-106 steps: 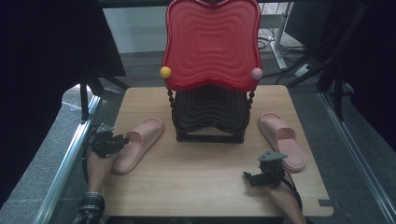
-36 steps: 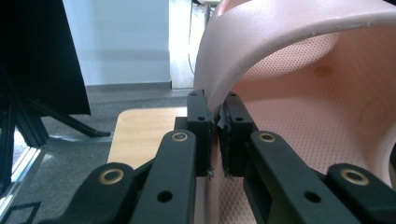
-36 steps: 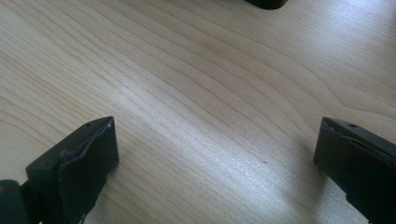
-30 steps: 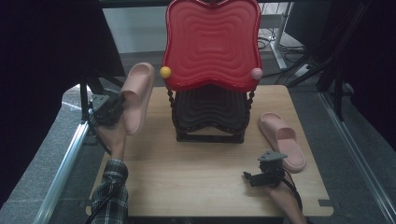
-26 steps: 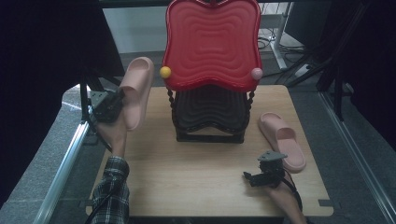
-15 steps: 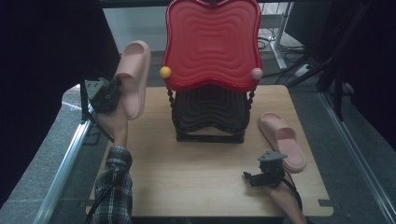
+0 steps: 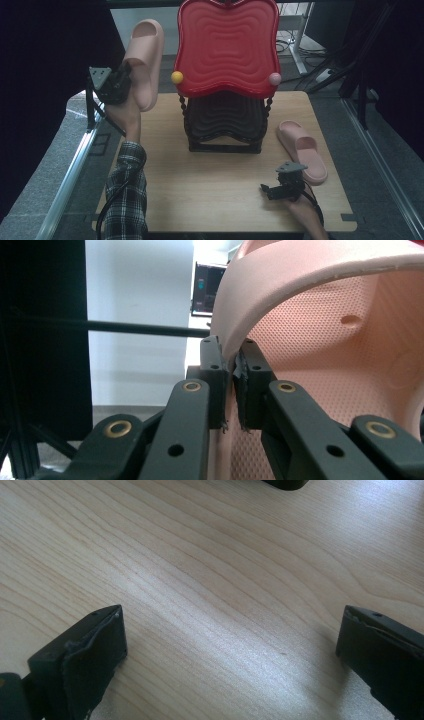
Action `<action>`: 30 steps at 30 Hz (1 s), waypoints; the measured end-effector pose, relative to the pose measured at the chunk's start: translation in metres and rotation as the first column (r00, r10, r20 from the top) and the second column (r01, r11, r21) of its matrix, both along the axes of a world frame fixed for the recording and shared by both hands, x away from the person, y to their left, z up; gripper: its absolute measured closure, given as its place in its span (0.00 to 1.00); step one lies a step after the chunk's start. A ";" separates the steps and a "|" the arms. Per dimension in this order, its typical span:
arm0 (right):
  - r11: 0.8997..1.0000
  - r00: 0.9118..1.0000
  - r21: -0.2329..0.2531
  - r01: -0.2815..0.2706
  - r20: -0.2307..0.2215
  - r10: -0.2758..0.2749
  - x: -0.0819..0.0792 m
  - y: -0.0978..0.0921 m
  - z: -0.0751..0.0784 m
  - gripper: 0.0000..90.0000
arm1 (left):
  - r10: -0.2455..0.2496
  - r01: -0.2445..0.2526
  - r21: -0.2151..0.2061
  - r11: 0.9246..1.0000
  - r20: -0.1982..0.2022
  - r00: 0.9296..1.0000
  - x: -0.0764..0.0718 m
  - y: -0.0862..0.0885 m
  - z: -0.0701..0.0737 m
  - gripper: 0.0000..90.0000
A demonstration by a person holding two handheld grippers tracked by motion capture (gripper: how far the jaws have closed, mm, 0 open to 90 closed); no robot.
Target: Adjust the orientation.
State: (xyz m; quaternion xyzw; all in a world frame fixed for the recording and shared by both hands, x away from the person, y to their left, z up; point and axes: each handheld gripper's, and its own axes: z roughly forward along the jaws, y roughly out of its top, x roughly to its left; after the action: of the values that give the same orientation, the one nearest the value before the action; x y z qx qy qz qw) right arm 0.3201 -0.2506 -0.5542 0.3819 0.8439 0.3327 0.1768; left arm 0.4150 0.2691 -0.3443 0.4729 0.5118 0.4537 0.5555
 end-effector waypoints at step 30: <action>1.000 1.000 0.001 0.002 -0.004 -0.002 0.000 0.000 0.000 0.00 | -0.005 0.005 -0.004 1.000 0.140 0.990 0.022 -0.040 0.078 0.93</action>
State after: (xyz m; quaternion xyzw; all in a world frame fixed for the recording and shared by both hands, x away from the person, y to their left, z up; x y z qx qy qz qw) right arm 0.3199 -0.2505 -0.5540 0.3836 0.8436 0.3322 0.1754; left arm 0.4369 0.2294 -0.2660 0.4400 0.4715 0.4832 0.5922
